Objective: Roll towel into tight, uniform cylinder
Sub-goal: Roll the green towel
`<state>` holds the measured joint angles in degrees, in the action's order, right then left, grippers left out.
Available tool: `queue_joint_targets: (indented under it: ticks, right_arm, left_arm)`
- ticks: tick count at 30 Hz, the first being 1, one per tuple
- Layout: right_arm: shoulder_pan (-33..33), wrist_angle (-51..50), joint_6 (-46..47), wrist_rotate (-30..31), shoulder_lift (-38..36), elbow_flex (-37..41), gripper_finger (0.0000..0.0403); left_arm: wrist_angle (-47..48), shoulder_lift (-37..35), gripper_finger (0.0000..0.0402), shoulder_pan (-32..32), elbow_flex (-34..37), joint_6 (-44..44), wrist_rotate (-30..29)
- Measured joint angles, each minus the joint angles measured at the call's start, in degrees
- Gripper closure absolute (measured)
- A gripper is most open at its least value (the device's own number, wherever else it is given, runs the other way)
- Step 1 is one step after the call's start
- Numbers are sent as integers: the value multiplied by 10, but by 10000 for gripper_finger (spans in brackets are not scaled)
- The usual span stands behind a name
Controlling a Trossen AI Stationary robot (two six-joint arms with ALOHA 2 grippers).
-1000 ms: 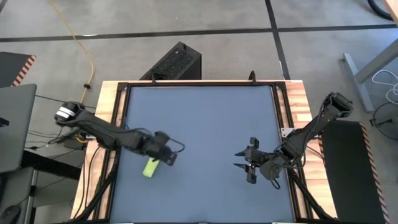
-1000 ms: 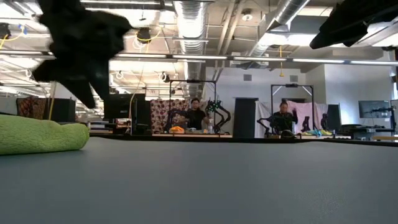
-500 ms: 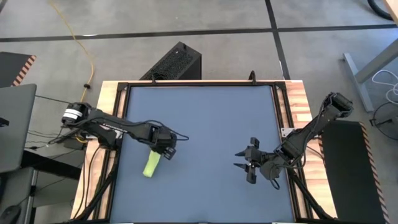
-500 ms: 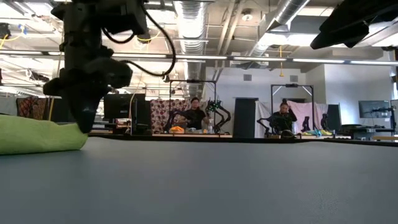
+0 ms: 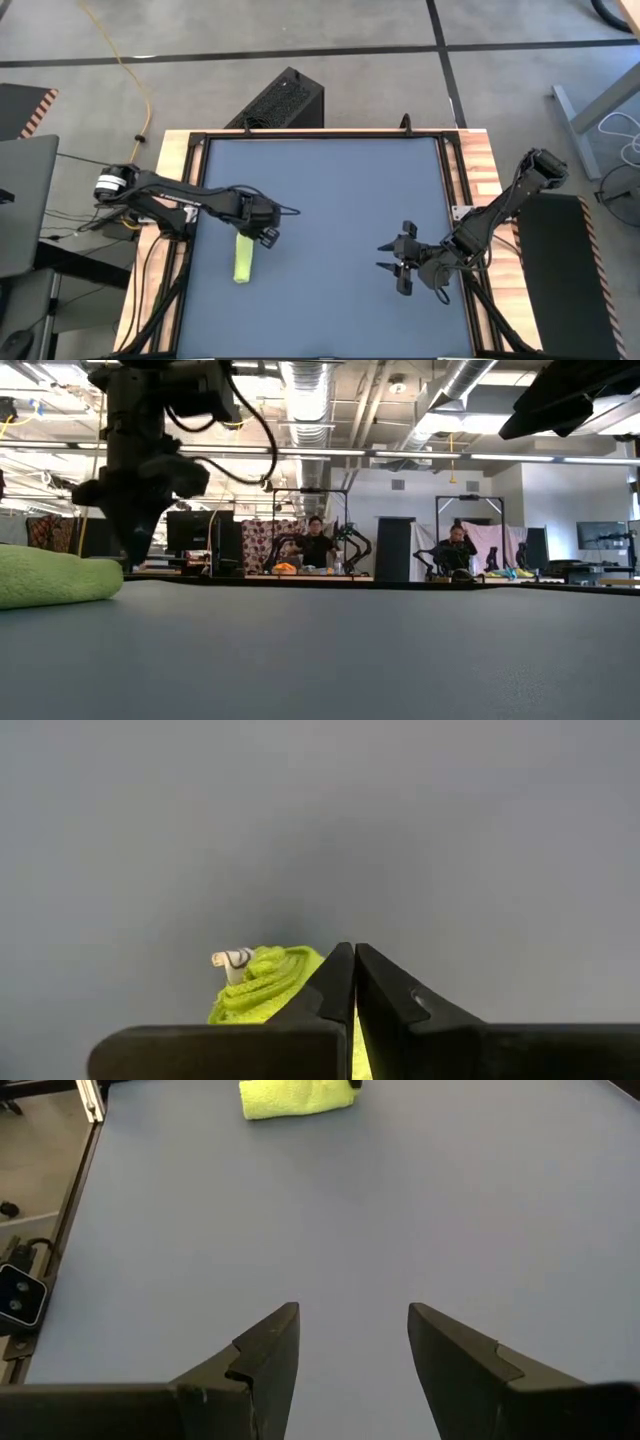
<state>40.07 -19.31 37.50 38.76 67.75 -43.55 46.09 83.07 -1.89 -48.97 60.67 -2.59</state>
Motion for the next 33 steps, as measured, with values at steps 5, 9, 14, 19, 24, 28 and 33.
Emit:
queue_joint_targets:
  ticks: [5,9,14,19,24,28,33]
  right_arm:
    - [0,-3,-3,0,0,0,189]
    - [0,-3,-3,0,0,0,189]
    - [-1,-2,-3,0,0,0,189]
    - [-1,2,6,1,0,0,189]
    - [-8,6,13,2,0,0,189]
    - [-21,16,15,1,0,0,189]
    - [-31,24,26,1,0,0,189]
  left_arm:
    - [-7,-57,402,-10,0,28,-35]
    - [-3,-106,401,-46,0,53,-37]
    - [-5,-119,401,-113,23,103,-36]
    - [0,-110,401,-163,64,136,-28]
    - [55,-145,401,-172,64,195,-177]
    - [86,-157,401,-145,64,184,-150]
    - [104,-143,401,-123,87,196,-102]
